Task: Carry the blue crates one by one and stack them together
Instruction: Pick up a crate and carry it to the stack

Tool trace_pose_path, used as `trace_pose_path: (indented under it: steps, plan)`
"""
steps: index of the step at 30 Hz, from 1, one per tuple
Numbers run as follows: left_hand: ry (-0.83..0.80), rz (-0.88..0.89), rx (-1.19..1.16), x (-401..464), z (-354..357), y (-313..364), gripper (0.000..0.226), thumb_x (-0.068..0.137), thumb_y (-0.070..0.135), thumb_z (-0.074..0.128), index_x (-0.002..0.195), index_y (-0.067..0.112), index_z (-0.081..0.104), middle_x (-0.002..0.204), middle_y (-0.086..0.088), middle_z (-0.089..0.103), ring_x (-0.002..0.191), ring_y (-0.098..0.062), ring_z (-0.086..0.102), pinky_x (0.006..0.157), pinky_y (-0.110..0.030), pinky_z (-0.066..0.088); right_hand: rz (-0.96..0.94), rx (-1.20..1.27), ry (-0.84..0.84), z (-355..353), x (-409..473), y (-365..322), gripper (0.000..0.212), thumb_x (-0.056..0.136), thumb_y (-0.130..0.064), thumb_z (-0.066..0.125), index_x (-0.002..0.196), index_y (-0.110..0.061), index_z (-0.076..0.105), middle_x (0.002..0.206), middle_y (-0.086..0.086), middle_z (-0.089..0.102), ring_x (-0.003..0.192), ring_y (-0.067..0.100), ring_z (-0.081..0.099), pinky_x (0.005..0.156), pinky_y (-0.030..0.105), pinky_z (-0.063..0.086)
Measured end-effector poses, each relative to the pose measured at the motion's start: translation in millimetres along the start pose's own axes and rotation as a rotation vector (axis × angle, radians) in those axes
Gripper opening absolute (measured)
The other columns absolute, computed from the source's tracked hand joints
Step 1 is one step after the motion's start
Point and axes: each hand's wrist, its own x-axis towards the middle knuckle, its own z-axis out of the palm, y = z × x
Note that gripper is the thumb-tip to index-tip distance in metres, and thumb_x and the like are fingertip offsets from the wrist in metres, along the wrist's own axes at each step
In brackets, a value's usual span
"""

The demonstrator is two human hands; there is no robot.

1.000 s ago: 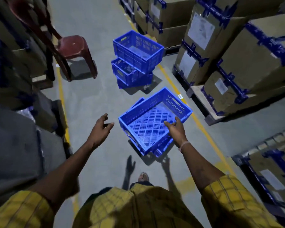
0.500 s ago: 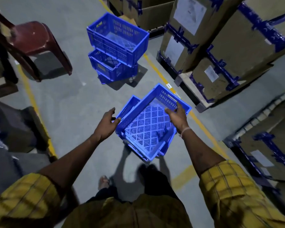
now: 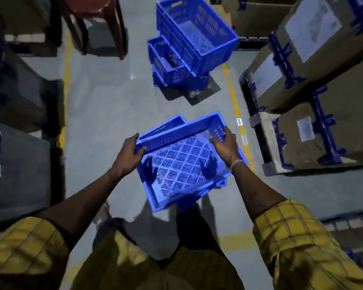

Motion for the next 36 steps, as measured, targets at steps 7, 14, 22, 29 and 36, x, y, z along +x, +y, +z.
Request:
trace_pose_path:
  steps: [7,14,22,29,36]
  plan:
    - [0.154,-0.194,0.169,-6,81,-35,0.090,0.084,0.046,0.050,0.156,0.000,0.023,0.156,-0.036,0.022,0.145,-0.049,0.022,0.118,-0.047,0.020,-0.167,-0.499,-0.087,-14,71,42,0.086,0.088,-0.038,0.070,0.157,-0.016,0.024,0.148,0.023,0.033,0.136,0.043,0.036,0.115,0.044,0.028]
    - [0.126,-0.469,0.015,-12,130,-60,0.100,0.091,0.031,0.063,0.160,0.016,-0.009,0.160,-0.037,0.002,0.136,-0.058,0.034,0.109,-0.053,0.034,-0.198,-0.754,-0.137,-14,121,81,0.086,0.088,-0.041,0.065,0.158,-0.025,0.017,0.158,0.018,0.015,0.133,0.049,0.035,0.111,0.052,0.035]
    - [0.135,-0.471,0.086,-23,151,-81,0.101,0.087,0.027,0.051,0.155,0.037,-0.023,0.106,-0.039,0.061,0.093,-0.054,0.063,0.079,-0.052,0.050,-0.116,-0.814,-0.213,-12,152,109,0.088,0.089,-0.014,0.056,0.156,-0.044,0.007,0.156,0.019,0.015,0.122,0.051,0.043,0.101,0.054,0.043]
    - [0.211,-0.461,0.271,-30,125,-75,0.086,0.093,0.015,0.051,0.160,0.038,0.003,0.109,-0.034,0.057,0.095,-0.052,0.060,0.075,-0.048,0.044,-0.229,-0.778,-0.204,-24,144,99,0.078,0.089,-0.012,0.050,0.154,-0.041,0.019,0.127,0.022,0.041,0.102,0.050,0.057,0.091,0.055,0.050]
    - [0.310,-0.432,0.242,-67,89,-77,0.070,0.095,0.018,0.049,0.159,0.025,0.022,0.103,-0.034,0.062,0.091,-0.050,0.061,0.076,-0.051,0.048,-0.331,-0.736,-0.260,-33,110,45,0.075,0.091,-0.011,0.050,0.156,-0.032,0.022,0.128,0.026,0.041,0.105,0.050,0.055,0.095,0.049,0.048]
